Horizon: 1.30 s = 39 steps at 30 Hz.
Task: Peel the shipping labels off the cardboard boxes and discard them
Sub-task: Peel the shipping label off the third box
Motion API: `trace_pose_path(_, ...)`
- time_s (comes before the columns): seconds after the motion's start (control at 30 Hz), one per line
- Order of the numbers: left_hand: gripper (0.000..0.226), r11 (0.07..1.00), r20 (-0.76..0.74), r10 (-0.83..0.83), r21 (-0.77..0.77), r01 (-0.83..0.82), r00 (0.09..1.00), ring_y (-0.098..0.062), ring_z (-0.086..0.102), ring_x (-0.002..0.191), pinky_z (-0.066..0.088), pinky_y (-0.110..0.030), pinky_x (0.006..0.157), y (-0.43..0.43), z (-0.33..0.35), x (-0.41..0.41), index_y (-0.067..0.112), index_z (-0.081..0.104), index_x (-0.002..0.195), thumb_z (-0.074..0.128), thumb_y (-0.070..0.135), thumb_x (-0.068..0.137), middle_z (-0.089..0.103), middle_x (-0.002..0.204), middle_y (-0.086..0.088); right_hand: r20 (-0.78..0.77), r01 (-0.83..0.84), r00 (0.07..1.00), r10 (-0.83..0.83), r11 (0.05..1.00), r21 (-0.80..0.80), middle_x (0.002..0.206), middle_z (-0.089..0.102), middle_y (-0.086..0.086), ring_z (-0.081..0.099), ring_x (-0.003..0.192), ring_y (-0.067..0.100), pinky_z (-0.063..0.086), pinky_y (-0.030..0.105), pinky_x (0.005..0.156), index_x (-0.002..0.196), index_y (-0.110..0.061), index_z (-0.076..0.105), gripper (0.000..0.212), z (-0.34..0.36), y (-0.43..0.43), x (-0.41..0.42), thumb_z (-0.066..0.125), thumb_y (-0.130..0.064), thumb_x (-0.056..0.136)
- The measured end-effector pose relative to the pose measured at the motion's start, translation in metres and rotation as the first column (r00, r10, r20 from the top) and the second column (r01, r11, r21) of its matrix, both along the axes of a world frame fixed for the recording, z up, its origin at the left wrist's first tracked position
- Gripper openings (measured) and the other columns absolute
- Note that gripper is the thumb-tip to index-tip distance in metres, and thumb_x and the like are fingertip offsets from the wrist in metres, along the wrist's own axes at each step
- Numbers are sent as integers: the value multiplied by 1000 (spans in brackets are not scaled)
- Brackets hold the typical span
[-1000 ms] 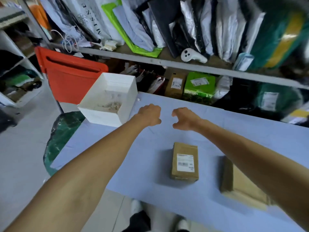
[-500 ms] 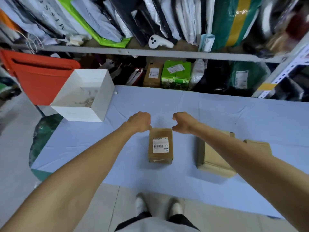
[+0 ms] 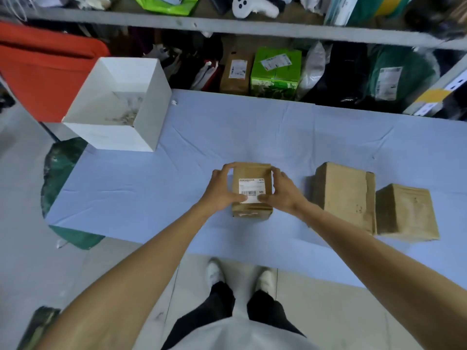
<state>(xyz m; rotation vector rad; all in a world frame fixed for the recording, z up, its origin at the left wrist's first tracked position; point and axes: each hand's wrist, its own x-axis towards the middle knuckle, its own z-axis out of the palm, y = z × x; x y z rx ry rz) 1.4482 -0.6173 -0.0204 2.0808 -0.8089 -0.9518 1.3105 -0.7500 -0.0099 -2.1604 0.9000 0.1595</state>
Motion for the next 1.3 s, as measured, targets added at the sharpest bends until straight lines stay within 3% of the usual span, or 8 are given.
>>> trace_pose_path(0.1,83,997,-148,47,-61,-56,988,-27,55,113,52,-34,87,16,-22,-9,24,43,136,85,9,67,49,126,-3,83,14,996,-22,995,102,117,57,-2,57,106,17,52,27,86,132,-22,30,90,-17,18,-5,80,-49,61)
trace_pose_path(0.2,79,983,-238,124,-101,-152,963,-26,62,108,58,-39,79,26,-32,-13,31,48,134,82,4,68,54,123,4,99,27,994,-46,983,181,123,50,-7,53,112,10,39,6,84,146,-6,20,97,-27,19,-11,82,-20,73)
trace_pose_path(0.33,79,974,-328,153,-109,-198,932,-27,64,105,60,-48,74,30,-34,-21,36,49,133,79,0,69,54,126,4,60,82,994,-95,978,192,141,43,11,45,128,26,40,30,104,154,-16,9,111,-43,19,-25,83,-14,71)
trace_pose_path(0.5,79,975,-305,162,-95,-199,939,-26,64,106,58,-51,80,29,-35,-21,42,49,131,80,5,69,55,127,5,96,159,975,-200,930,331,141,48,8,57,103,15,45,19,83,153,-21,11,110,-42,22,-26,79,5,70)
trace_pose_path(0.63,77,988,-170,134,-54,-145,976,-17,62,104,55,-36,89,33,-35,-23,41,45,136,79,12,73,55,131,7,101,155,974,-201,925,348,142,46,8,55,111,18,45,22,87,154,-19,8,108,-40,28,-27,76,7,73)
trace_pose_path(0.83,76,995,-135,90,-39,-96,987,-14,62,104,49,-17,78,35,-37,-28,42,44,136,79,13,74,57,131,9,103,170,970,-218,921,351,141,47,9,57,111,18,49,29,88,154,-21,5,107,-40,35,-37,74,4,76)
trace_pose_path(1.03,77,996,-121,76,-29,-80,990,-17,58,114,51,-42,97,34,-38,-26,46,45,132,81,16,70,57,131,8,94,166,973,-210,924,346,142,46,7,53,107,13,51,31,86,154,-23,3,103,-33,38,-38,71,3,80)
trace_pose_path(1.3,73,996,-61,76,-43,-79,995,-22,59,112,51,-42,95,31,-33,-28,41,46,130,78,12,72,57,132,7,79,162,977,-198,932,324,141,47,5,55,112,17,51,34,89,154,-23,2,102,-30,36,-35,70,2,82)
